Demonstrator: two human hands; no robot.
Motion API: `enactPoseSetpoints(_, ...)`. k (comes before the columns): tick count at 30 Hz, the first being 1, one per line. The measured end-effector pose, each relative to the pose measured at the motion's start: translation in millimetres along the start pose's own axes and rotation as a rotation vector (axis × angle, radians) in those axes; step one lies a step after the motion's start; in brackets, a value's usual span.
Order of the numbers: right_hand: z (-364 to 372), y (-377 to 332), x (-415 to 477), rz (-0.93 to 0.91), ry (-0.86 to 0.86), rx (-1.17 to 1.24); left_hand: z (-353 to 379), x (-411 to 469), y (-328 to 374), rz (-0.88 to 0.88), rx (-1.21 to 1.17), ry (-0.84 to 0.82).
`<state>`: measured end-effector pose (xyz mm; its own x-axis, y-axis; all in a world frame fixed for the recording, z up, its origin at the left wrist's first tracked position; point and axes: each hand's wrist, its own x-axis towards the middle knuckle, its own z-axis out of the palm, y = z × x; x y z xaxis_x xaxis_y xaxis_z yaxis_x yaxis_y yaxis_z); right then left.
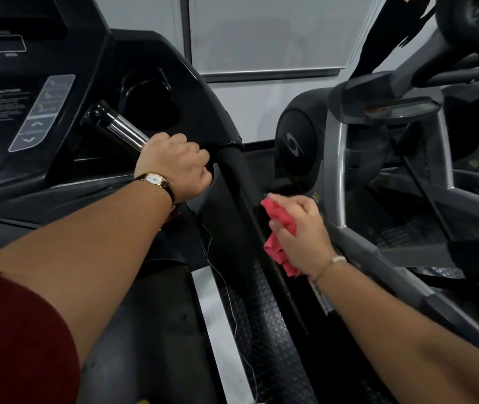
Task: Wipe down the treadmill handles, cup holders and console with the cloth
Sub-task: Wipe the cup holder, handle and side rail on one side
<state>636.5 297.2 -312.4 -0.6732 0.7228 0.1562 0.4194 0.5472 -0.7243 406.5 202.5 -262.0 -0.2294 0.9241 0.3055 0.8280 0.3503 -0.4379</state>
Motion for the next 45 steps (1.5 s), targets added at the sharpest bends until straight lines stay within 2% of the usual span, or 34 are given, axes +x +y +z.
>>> enactPoseSetpoints(1, 0.7, -0.4, -4.8, -0.08, 0.004, -0.107, -0.3, -0.1, 0.2, 0.003, -0.002, 0.002)
enactPoseSetpoints(3, -4.1, -2.8, -13.5, -0.137, -0.116, -0.274, 0.6, 0.0, 0.3, 0.008, -0.001, 0.011)
enactPoseSetpoints(5, -11.3, 1.7, -14.4, -0.102, -0.249, -0.263, 1.8, 0.3, 0.0, 0.011, 0.001, 0.014)
enactPoseSetpoints(6, -13.4, 5.8, -10.9, -0.085, -0.258, -0.214, 2.0, 0.1, -0.2, 0.01, 0.0, 0.015)
enactPoseSetpoints(11, 4.8, 6.5, 19.0, -0.006, -0.119, -0.194, 1.7, 0.1, -0.4, 0.01, -0.006, 0.013)
enactPoseSetpoints(15, 3.2, 5.7, -1.5, -0.295, -0.028, -0.178, 3.0, 0.2, -0.7, 0.003, -0.005, 0.022)
enactPoseSetpoints(17, -3.4, 18.3, -22.4, -0.379, -0.026, -0.059, 3.1, 0.4, -0.5, 0.01, 0.001, 0.031)
enactPoseSetpoints(20, -3.7, 33.4, -29.9, -0.181, -0.078, 0.227, 4.0, -0.1, -0.6, 0.013, 0.008, 0.04)
enactPoseSetpoints(22, 6.9, 34.3, -15.3, 0.037, -0.086, 0.336, 3.9, -0.2, -0.4, 0.004, 0.006, 0.043)
enactPoseSetpoints(24, 12.6, 24.6, -1.1, 0.284, -0.067, 0.353, 3.5, -0.3, -0.5, -0.007, 0.0, 0.037)
enactPoseSetpoints(25, 12.3, 18.4, -0.6, 0.291, -0.043, 0.277, 3.0, 0.1, 0.1, -0.008, -0.005, 0.032)
enactPoseSetpoints(27, 9.3, 9.0, -15.2, 0.035, -0.005, 0.095, 2.4, 0.3, 0.4, -0.011, -0.024, 0.03)
enactPoseSetpoints(29, 3.8, 7.4, -35.9, -0.238, -0.026, 0.055, 3.5, 1.1, 0.3, -0.018, -0.028, 0.032)
enactPoseSetpoints(30, 2.2, 12.2, -42.6, -0.289, -0.031, 0.087, 3.9, 1.4, 0.4, -0.02, -0.021, 0.022)
enactPoseSetpoints(31, 1.1, 15.0, -43.5, -0.256, -0.026, 0.166, 3.8, 1.3, 0.4, -0.024, -0.02, 0.011)
enactPoseSetpoints(32, 0.8, 15.8, -38.5, -0.144, -0.012, 0.273, 3.4, 1.4, 0.7, -0.033, -0.022, 0.003)
enactPoseSetpoints(35, 7.7, 17.9, -11.8, 0.291, -0.016, 0.423, -0.5, 3.2, 0.1, -0.065, -0.08, -0.034)
enactPoseSetpoints(36, 8.8, 16.0, -10.6, 0.326, -0.017, 0.399, -1.9, 3.6, -0.1, -0.077, -0.116, -0.04)
enactPoseSetpoints(37, 9.0, 15.0, -14.0, 0.284, -0.002, 0.369, -3.2, 5.1, 0.5, -0.105, -0.17, -0.037)
enactPoseSetpoints(40, -3.8, 17.1, -47.6, 0.01, -0.017, 0.269, -11.4, 5.8, 21.4, -0.276, -0.449, 0.014)
enactPoseSetpoints(41, -7.3, 21.5, -57.2, -0.014, -0.028, 0.28, -15.1, 4.8, 35.7, -0.302, -0.522, 0.025)
enactPoseSetpoints(44, -9.2, 29.3, -52.8, 0.312, -0.054, 0.513, -24.7, 5.1, 90.1, -0.193, -0.614, -0.035)
enactPoseSetpoints(45, -6.9, 31.0, -43.9, 0.403, -0.066, 0.508, -25.9, 7.2, 106.6, -0.151, -0.629, -0.078)
